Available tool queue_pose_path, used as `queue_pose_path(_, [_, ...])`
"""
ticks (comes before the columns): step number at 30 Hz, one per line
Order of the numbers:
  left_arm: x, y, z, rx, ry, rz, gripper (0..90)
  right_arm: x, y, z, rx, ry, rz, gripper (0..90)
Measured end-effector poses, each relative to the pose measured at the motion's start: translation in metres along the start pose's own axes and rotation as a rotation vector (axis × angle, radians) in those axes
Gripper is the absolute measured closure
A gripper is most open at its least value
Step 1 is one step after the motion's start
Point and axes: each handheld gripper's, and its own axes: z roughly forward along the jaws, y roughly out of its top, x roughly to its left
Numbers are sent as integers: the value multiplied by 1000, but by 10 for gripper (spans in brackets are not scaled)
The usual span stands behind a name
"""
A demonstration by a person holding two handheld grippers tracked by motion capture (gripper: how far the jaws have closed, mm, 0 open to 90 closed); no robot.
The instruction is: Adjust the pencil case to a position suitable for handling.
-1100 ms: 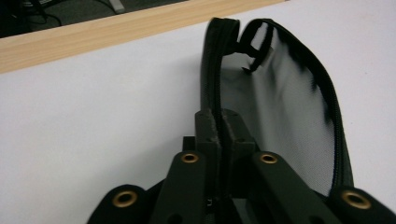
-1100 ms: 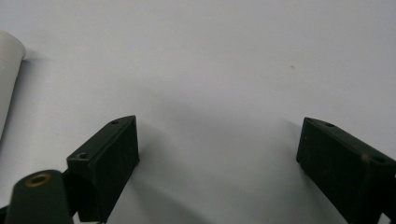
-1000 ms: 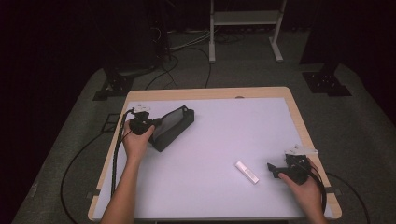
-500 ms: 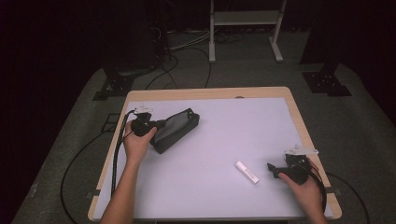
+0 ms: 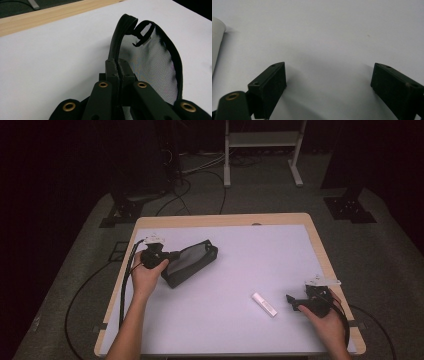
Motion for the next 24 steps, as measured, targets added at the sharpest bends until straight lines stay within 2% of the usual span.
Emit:
queue_pose_path(9, [-11, 0, -9, 10, -47, 33, 885, 0, 0, 0, 1, 0, 1, 118])
queue_pose_path(11, [-13, 0, -12, 7, -73, 37, 885, 0, 0, 0, 1, 0, 1, 119])
queue_pose_path(17, [-19, 0, -17, 21, -97, 65, 885, 0, 0, 0, 0, 1, 1, 118])
queue_pose_path(20, [-23, -2, -19, 13, -124, 79, 885, 0, 0, 0, 0, 1, 0, 118])
queue_pose_path(24, [-28, -5, -18, 11, -181, 85, 885, 0, 0, 0, 0, 1, 1, 118])
